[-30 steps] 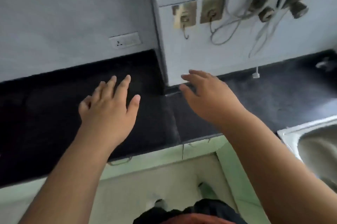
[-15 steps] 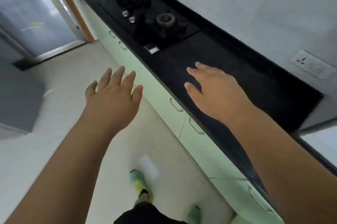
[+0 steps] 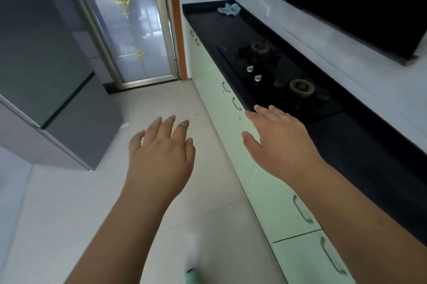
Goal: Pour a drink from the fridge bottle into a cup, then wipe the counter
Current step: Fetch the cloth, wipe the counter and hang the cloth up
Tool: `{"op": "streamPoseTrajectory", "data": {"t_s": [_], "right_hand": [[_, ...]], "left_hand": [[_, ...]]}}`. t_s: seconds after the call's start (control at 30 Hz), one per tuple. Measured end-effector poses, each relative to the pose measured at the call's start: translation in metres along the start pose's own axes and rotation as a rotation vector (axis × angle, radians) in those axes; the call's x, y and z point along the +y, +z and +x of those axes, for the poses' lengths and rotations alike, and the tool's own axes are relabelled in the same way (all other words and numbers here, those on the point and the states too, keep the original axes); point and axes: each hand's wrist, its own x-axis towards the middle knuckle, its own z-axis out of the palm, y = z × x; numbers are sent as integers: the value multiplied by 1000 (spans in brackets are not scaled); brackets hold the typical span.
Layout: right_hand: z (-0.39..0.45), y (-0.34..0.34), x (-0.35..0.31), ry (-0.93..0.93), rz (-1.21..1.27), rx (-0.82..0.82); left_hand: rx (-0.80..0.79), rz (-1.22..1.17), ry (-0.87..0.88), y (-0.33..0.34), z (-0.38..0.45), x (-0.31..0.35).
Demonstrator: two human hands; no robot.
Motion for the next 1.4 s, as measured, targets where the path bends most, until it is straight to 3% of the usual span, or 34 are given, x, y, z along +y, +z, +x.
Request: {"op": "streamPoseTrajectory", "data": {"t_s": [0.2, 0.47, 0.8, 1.03, 1.4], "right_hand": [[85, 0, -30, 16, 16, 36], [224, 24, -18, 2, 78, 17], [466, 17, -24, -179, 103, -34], [604, 21, -54, -240, 31, -116], [835, 39, -108, -43, 54, -115]], "left_hand": [[-45, 50, 15, -9, 86, -42], [-86, 57, 15, 5, 222, -52], [-29, 35, -182, 0, 406, -70], [-35, -38, -288, 15, 517, -117], [-25, -13, -70, 22, 781, -228]]}}
